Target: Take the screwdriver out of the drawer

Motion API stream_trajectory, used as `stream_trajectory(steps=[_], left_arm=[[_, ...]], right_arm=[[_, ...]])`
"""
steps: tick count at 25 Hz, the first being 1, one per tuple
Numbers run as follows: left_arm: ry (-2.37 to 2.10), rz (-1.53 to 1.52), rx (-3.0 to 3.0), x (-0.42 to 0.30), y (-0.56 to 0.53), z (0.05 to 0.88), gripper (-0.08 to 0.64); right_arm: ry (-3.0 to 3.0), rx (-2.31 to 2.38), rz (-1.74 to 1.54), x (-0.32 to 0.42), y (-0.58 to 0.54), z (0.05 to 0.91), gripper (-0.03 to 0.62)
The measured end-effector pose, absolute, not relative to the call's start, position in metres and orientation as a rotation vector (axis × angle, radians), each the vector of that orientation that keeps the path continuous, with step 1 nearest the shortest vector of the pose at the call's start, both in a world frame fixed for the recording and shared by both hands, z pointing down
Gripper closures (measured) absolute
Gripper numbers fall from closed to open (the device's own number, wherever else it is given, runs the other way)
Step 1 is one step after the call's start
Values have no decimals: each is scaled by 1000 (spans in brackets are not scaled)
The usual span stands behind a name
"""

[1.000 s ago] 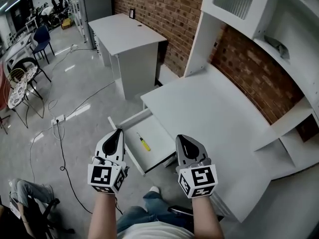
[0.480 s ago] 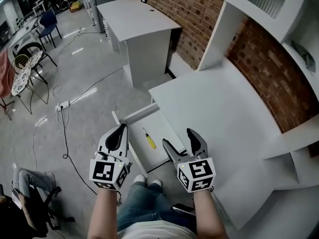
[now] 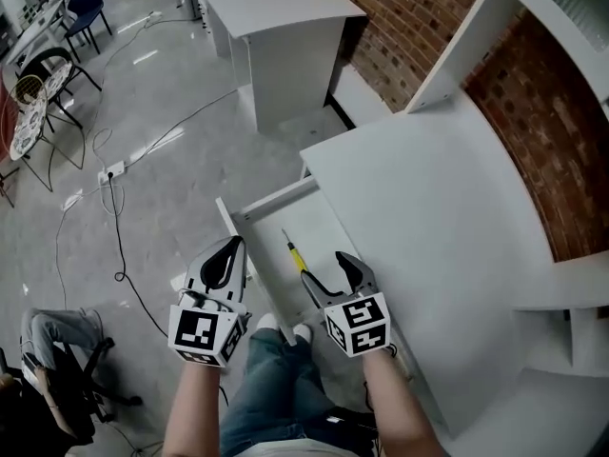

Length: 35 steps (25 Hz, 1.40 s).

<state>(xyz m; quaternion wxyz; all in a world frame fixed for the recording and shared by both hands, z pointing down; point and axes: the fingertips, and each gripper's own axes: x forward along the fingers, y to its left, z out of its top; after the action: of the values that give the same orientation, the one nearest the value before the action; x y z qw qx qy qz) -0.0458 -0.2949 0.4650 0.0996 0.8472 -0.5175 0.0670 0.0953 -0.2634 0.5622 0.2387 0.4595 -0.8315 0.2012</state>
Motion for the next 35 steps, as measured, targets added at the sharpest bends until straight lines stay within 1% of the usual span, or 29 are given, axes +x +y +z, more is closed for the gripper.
stream_trajectory(steps=[6,9,13,18,21,22,23,24,30,35], left_arm=[[-1498,226,2467,-61,-309,501,545],[-1473,230,2455,-65,-316,514,545],[-1449,236,2446,-68,-326,525,545],[-1410,237,2456,-66,-330,539,545],[-1411,241,2455,-69,-331,547,545],[-1414,244,2449,-71,-330,550,545],[-1415,246,2444,-72,-328,552,545],[-1417,248,2438,-73,-328,554,545],[-1439,287,2404,-79,-324,555,545],[-1430,264,2433,-75,-320,538,545]], right_arm=[[-2140,1148,669,77,-279,656,345],[-2058,1087,720,71,-286,705,368],[-1953,1011,753,64,-290,759,382],[-1869,970,777,64,-290,803,402],[-1825,969,767,65,-292,820,427],[-1809,976,762,66,-292,824,448],[-1796,987,760,67,-292,826,485],[-1788,997,760,68,-293,826,497],[-1779,978,736,69,-292,821,514],[-1827,992,722,66,-291,789,514]])
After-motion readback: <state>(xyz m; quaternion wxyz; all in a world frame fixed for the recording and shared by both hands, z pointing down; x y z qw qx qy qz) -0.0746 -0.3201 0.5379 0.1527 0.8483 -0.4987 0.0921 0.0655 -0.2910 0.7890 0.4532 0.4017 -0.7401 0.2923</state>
